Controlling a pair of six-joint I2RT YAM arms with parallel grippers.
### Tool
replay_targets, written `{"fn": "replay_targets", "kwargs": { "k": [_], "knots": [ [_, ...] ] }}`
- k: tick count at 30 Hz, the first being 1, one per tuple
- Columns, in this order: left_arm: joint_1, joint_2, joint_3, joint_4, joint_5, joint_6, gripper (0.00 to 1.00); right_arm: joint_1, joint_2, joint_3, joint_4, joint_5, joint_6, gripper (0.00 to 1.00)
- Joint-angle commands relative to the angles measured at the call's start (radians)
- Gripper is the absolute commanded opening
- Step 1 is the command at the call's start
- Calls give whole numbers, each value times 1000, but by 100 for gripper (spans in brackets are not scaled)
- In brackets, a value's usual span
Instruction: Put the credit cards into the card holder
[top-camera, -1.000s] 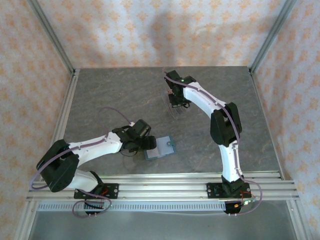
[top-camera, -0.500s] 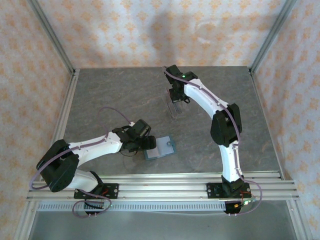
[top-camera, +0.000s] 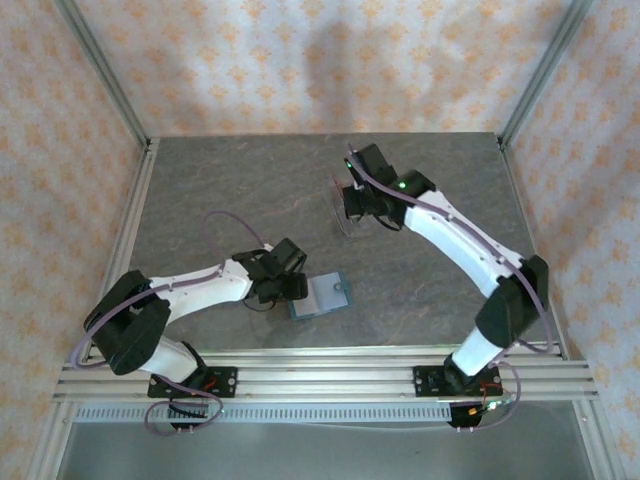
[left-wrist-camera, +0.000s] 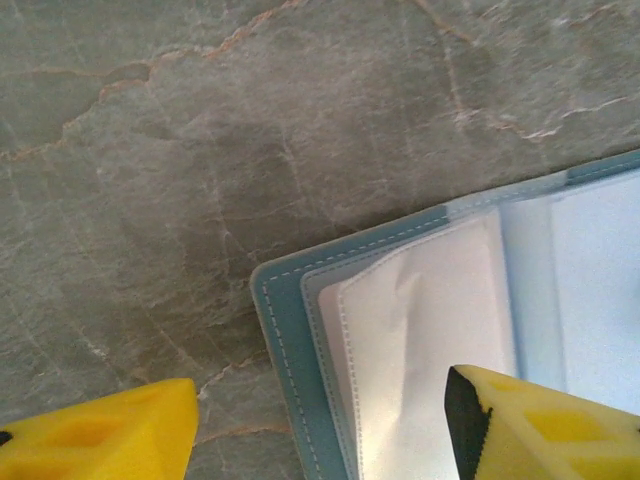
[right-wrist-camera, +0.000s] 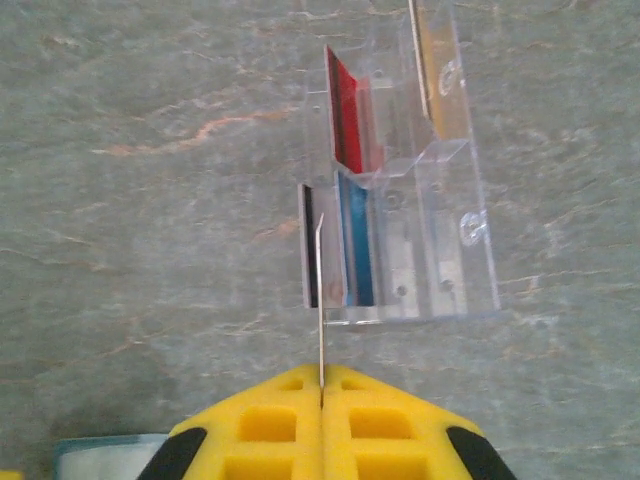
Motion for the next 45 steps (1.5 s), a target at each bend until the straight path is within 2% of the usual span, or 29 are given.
{"fn": "replay_targets", "kwargs": {
  "k": [1,4,10,16,21,31,37,45],
  "knots": [
    [-6,29,26,-30,-43,24,66,3,-87,-146,186,-145,78,0],
    [-5,51,26,-30,-48,23,62,11,-160,-298,341,-241,104,0],
    [-8,43,-18,-20,-51,5,59,24,-206,-514,592,-427,209,0],
    [-11,31,-66,1,-49,-15,55,51,-209,-700,885,-503,314,0],
    [-17,41,-75,14,-44,-18,52,64,-199,-812,1058,-502,363,0],
    [-25,72,-70,29,-37,-22,48,140,-99,-910,1252,-454,452,0],
    [-32,80,-69,35,-34,-24,48,152,-85,-973,1320,-394,491,0],
    [-37,97,-61,41,-29,-27,48,157,-31,-1005,1401,-392,539,0]
  ]
}}
